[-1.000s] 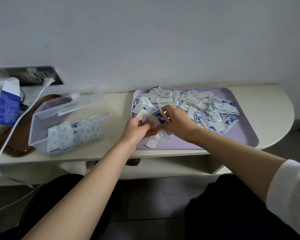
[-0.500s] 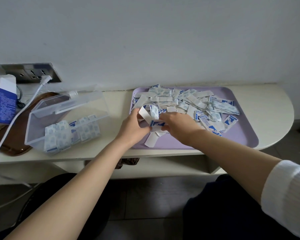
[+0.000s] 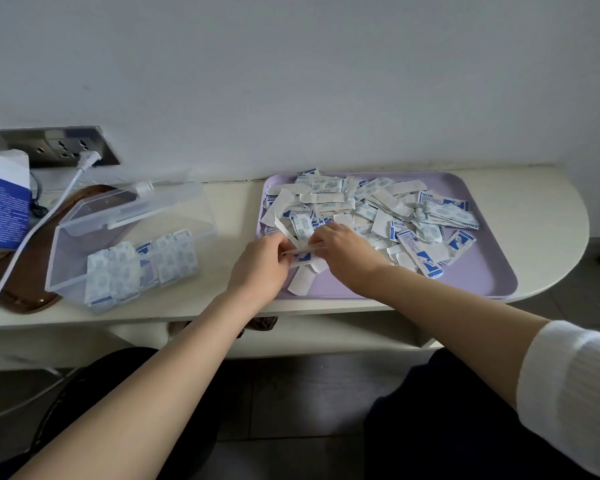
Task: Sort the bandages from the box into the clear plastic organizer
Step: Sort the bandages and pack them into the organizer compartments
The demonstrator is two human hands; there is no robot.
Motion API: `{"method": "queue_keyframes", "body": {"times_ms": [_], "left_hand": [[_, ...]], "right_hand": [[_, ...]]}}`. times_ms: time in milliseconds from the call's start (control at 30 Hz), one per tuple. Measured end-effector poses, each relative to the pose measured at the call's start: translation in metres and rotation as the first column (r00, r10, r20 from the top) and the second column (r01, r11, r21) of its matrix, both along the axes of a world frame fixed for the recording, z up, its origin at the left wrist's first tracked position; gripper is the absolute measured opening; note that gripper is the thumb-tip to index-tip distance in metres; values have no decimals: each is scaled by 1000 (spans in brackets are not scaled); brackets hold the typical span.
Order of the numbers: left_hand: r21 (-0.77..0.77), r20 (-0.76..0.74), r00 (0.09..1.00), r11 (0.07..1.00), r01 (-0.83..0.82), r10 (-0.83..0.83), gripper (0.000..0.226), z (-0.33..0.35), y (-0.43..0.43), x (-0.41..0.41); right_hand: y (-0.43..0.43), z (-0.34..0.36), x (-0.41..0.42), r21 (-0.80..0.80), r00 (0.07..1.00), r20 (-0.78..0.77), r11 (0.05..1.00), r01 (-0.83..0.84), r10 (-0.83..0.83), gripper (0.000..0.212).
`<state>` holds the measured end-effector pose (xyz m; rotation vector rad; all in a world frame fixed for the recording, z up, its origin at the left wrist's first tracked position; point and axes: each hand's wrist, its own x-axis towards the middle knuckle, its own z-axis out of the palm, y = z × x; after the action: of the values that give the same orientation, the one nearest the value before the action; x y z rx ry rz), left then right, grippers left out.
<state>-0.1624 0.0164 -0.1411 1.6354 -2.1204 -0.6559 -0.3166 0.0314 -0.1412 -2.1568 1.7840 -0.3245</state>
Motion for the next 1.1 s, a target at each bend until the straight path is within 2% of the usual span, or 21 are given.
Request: {"method": "queue_keyframes", "body": {"times_ms": [100, 167, 267, 333, 467, 567, 633, 767, 933, 1000, 1100], "left_hand": [[25, 227, 966, 992, 125, -128, 22, -9, 4, 1], [76, 319, 930, 983, 164, -180, 30, -15, 9, -1], [7, 273, 954, 992, 124, -121, 25, -15, 13, -2], [-33, 211, 975, 996, 79, -70, 25, -12, 15, -2], [64, 424, 894, 989, 130, -145, 21, -11, 15, -3], [122, 466, 866, 982, 143, -183, 30, -8, 15, -6], [89, 513, 839, 984, 157, -180, 27, -7, 15, -6], [4, 524, 836, 983, 186, -160, 20, -3, 19, -2], [-54, 342, 935, 991, 121, -96, 16, 13, 24, 10], [-49, 256, 963, 993, 105, -89, 17, 20, 22, 19], [21, 134, 988, 997, 75, -77, 21, 31, 22, 42]], "right_hand": [[7, -7, 8, 104, 997, 78, 994, -29, 21, 47], [12, -8, 15, 125, 995, 95, 991, -56, 44, 59], [14, -2, 16, 65, 991, 125, 997, -46, 37, 68], [14, 0, 13, 41, 995, 88, 998, -53, 49, 67], [15, -2, 12, 111, 986, -83, 985, -133, 143, 65], [15, -4, 12, 130, 971, -176, 982, -139, 161, 69], [16, -2, 13, 114, 955, -247, 983, -141, 166, 67], [19, 12, 15, 29, 937, -307, 986, -167, 168, 47], [11, 28, 21, -178, 979, -173, 974, -143, 112, 42], [7, 30, 21, -166, 998, 13, 984, -58, 61, 31], [6, 37, 25, -36, 963, 271, 999, 5, 5, 12]]}}
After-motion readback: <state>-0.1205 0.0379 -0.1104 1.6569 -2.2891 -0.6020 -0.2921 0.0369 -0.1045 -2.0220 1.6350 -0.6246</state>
